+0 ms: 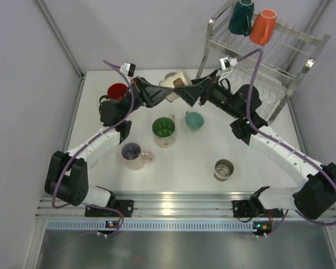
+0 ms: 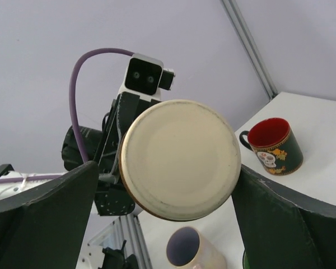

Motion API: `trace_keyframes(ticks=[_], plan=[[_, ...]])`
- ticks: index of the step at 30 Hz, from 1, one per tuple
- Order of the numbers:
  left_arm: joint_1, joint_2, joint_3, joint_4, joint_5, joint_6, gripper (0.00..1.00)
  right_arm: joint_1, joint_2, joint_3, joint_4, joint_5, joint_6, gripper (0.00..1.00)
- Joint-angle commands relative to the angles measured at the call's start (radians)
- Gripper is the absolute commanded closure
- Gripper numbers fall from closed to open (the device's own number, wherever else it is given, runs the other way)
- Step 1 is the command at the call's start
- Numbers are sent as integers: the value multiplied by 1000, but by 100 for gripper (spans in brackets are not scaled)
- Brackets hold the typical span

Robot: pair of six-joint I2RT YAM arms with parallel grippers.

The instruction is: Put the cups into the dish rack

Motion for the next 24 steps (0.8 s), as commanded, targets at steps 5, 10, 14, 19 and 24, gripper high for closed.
trace_keyframes(ticks=[5, 10, 14, 19, 24], plan=[[-43, 14, 64, 188, -34, 23, 100, -3, -24, 30, 126, 1, 30, 32], [-45, 28, 64, 188, -28, 0, 100, -3, -76, -34, 167, 36, 35, 65], [-48, 34, 58, 188, -28, -14, 98, -3, -96, -36, 164, 49, 30, 85], [-49, 29, 58, 188, -28, -22, 58, -3, -122, -42, 144, 82, 26, 100], [-48, 22, 39, 188, -38, -20, 35, -11, -136, 1, 20, 96, -43, 100]])
